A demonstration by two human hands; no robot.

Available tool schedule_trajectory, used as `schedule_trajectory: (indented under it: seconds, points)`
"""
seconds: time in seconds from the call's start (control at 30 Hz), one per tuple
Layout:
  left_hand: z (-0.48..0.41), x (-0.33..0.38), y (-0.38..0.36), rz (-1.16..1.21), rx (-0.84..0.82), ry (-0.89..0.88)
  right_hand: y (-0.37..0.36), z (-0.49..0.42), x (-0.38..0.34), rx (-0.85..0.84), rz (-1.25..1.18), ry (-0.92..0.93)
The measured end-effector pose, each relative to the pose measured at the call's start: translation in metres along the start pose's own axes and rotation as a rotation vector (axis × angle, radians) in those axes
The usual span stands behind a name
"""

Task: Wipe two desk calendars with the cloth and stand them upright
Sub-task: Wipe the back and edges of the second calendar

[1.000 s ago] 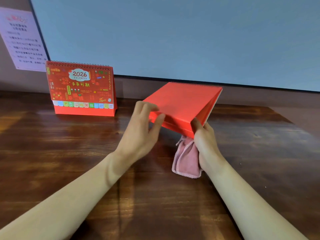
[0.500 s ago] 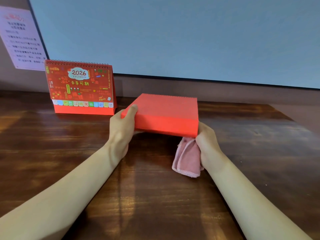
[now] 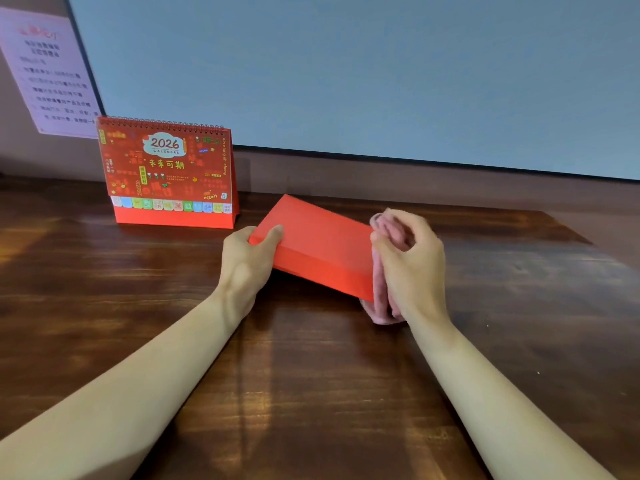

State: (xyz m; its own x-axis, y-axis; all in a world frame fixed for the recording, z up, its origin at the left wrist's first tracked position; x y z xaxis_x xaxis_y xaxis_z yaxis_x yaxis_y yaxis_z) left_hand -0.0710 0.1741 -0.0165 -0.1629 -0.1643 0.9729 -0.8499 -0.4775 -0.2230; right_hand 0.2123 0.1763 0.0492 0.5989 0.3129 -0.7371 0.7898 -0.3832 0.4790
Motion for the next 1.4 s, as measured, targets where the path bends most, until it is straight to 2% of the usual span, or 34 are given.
schedule_trajectory:
  seconds: [0.1, 0.2, 0.33, 0.4, 0.47, 0.6, 0.67, 0.77, 0.87, 0.93, 1.1, 1.2, 1.27, 1.4]
  points:
    - [0.006, 0.008, -0.009, 0.006, -0.051, -0.070, -0.039, 0.016, -0.021, -0.264, 0.064, 0.217]
    - [0.007, 0.012, -0.008, 0.034, -0.056, -0.108, -0.073, 0.032, -0.038, -0.408, 0.292, 0.470]
    - [0.006, 0.011, -0.010, 0.089, -0.112, -0.114, -0.099, 0.037, -0.038, -0.544, 0.466, 0.557]
    - [0.005, 0.006, -0.009, 0.173, -0.111, -0.073, -0.105, 0.030, -0.038, -0.560, 0.489, 0.565]
    - [0.002, 0.001, -0.009, 0.256, -0.105, -0.032, -0.106, 0.013, -0.036, -0.508, 0.504, 0.536]
    - [-0.001, -0.006, -0.009, 0.298, -0.095, 0.022, -0.083, -0.028, -0.024, -0.206, 0.638, 0.371]
    - [-0.001, -0.010, -0.010, 0.301, -0.102, 0.052, -0.082, -0.033, -0.022, -0.155, 0.676, 0.311]
    - [-0.002, -0.013, -0.010, 0.317, -0.093, 0.065, -0.099, -0.026, -0.035, -0.249, 0.560, 0.370]
    - [-0.005, -0.016, -0.004, 0.328, -0.035, 0.076, -0.114, -0.002, -0.065, -0.450, 0.480, 0.512]
    - [-0.006, -0.018, -0.001, 0.306, -0.004, 0.071, -0.110, 0.005, -0.079, -0.477, 0.441, 0.499]
    - [-0.012, -0.022, 0.007, 0.247, 0.065, 0.066, -0.062, -0.025, -0.090, -0.206, 0.130, 0.211]
    - [-0.013, -0.022, 0.004, 0.248, 0.025, 0.091, -0.044, -0.038, -0.072, -0.044, -0.015, 0.050]
    - [-0.010, -0.021, 0.004, 0.236, 0.043, 0.086, -0.055, -0.037, -0.062, -0.084, 0.018, 0.048]
    - [-0.005, -0.020, 0.003, 0.266, 0.065, 0.115, -0.123, -0.001, -0.038, -0.454, 0.475, 0.309]
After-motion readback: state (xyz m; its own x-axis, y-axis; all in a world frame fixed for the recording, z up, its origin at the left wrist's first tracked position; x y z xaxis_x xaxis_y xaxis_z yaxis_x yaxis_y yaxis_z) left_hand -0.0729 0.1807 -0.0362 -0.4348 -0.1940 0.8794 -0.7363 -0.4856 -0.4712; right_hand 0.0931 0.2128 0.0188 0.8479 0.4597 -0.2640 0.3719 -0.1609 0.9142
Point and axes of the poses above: each hand's wrist, its own z-axis away from the middle knuckle, its own y-axis out of the back of the hand, x = y × z, the point moved 10 cm from there along -z, towards the middle knuckle, and after that the axes turned 15 degrees about z, right-handed, at the moved point
